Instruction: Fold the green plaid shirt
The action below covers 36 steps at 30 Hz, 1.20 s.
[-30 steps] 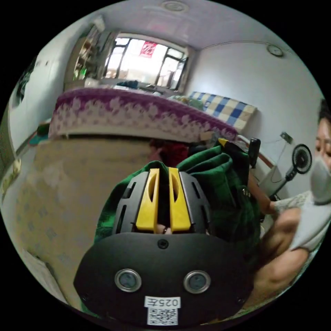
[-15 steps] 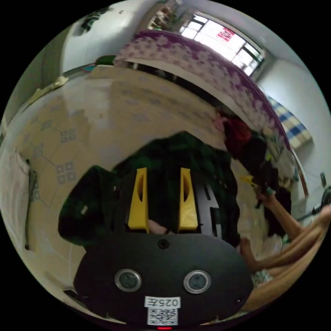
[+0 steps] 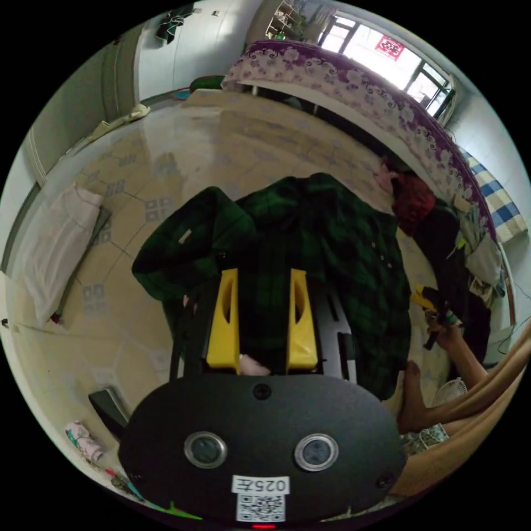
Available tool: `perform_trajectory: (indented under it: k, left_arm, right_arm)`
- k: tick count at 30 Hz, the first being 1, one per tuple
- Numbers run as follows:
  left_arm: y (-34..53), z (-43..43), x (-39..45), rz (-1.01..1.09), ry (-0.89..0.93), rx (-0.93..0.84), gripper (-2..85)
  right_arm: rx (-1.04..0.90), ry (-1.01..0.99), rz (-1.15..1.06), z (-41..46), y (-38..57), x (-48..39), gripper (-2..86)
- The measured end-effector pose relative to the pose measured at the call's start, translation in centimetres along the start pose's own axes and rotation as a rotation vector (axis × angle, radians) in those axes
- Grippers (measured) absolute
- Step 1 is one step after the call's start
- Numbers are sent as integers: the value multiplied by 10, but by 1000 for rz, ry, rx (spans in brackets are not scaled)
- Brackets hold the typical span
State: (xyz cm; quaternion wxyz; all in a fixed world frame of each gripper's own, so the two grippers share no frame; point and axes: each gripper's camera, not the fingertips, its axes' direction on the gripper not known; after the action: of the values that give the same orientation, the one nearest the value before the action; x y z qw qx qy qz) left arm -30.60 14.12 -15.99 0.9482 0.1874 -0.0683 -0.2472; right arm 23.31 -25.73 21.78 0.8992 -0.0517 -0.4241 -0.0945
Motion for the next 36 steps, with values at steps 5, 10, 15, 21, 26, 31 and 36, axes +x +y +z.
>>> perform_trajectory:
  k: [5,10,15,21,26,31,36]
  left_arm:
    - [60,-32,-53,-261,-49,29,132]
    - [123,-55,-97,-388,-135,41,132]
    - [140,-69,-158,-459,-65,104,123]
    - [132,-66,-238,-339,142,47,118]
    - [134,-70,-284,-335,290,64,102]
    - [122,-67,-307,-263,309,64,41]
    - [128,-68,-327,-265,379,49,-12]
  right_arm:
    - [152,58,-185,-15,-44,-56,179]
    - [-13,-97,-851,43,-100,-227,164]
    - [-394,-87,-1368,191,-109,-374,179]
    - [-753,84,-1566,330,-143,-472,140]
    - [-1057,175,-1474,414,-154,-498,141]
    - [-1090,294,-1544,435,-127,-510,97]
    - [-918,308,-1617,380,-119,-522,22]
